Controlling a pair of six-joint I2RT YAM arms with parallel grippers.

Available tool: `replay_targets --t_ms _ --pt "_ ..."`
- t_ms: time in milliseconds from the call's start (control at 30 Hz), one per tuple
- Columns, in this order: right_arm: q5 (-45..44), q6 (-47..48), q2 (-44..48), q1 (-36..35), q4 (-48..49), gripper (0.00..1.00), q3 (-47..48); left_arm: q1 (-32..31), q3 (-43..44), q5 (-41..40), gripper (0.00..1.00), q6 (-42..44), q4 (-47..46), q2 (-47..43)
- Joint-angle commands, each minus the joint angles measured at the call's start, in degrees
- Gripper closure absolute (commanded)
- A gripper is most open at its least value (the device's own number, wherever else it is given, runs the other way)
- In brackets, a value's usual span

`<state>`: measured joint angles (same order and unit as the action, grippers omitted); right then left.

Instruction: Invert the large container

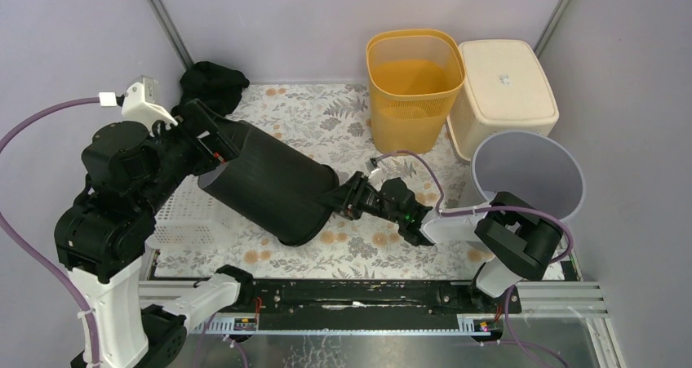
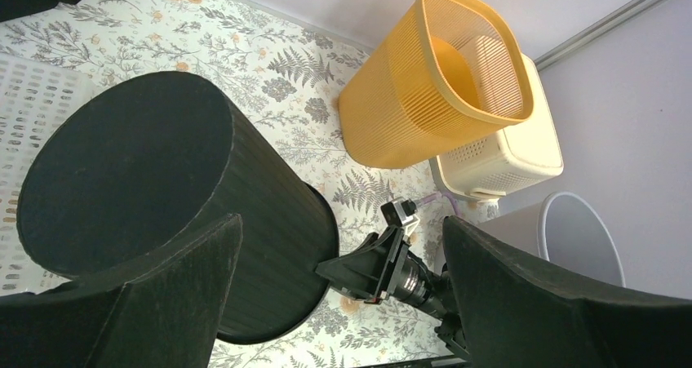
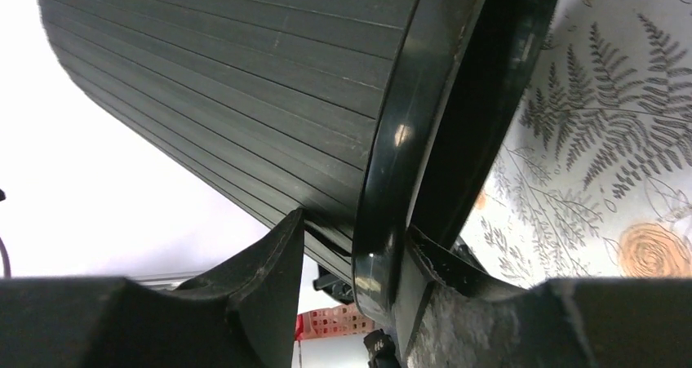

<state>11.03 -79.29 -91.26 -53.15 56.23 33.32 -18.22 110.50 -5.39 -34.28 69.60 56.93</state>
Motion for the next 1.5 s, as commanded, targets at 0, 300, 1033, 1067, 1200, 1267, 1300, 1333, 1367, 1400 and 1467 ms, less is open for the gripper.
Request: replay_targets --t_ms 0,300,1033,1067,1200,1267,1300,1333,1367,1400,1467 --pt "-2.22 4.7 -0.85 0.33 -16.07 0.54 -1.98 0.46 -0.87 1.04 0.0 -0.52 -4.48 -0.5" --pt "-2.98 5.62 -0.6 0.39 -20.27 0.52 -3.86 0.47 -3.52 0.96 0.0 -0.91 -5.29 -1.62" --pt "1.17 12.38 -5.65 3.31 -30.4 0.52 13.44 0.46 -7.95 0.42 0.0 -0.26 -6.93 -2.17" --pt "1.26 12.55 -5.41 3.27 -30.93 0.52 13.65 0.46 -8.28 0.44 0.0 -0.18 -7.08 -2.16" --pt "0.99 15.66 -2.52 3.29 -36.67 0.52 15.76 0.46 -9.79 1.65 0.0 0.36 -7.63 -1.72" --pt "0.38 18.14 -0.79 3.28 -40.98 0.52 17.24 0.47 -10.85 3.04 0.0 1.06 -7.6 -1.4" --pt "-0.05 19.57 0.6 3.26 -43.52 0.52 18.19 0.46 -11.43 3.7 0.0 1.38 -7.68 -1.25" --pt "-0.56 20.91 1.75 3.32 -46.08 0.52 19.44 0.44 -12.36 4.78 0.0 1.71 -7.72 -1.12" --pt "-1.03 22.48 2.85 3.31 -48.74 0.52 20.48 0.46 -13.03 5.82 0.0 2.1 -7.68 -1.0" --pt "-1.55 24.07 4.13 3.34 -51.2 0.52 21.56 0.46 -13.72 7.13 0.0 2.45 -7.66 -0.91" --pt "-2.83 27.11 6.42 3.33 -56.56 0.52 23.6 0.46 -14.71 10.0 0.0 3.17 -6.98 -0.58"
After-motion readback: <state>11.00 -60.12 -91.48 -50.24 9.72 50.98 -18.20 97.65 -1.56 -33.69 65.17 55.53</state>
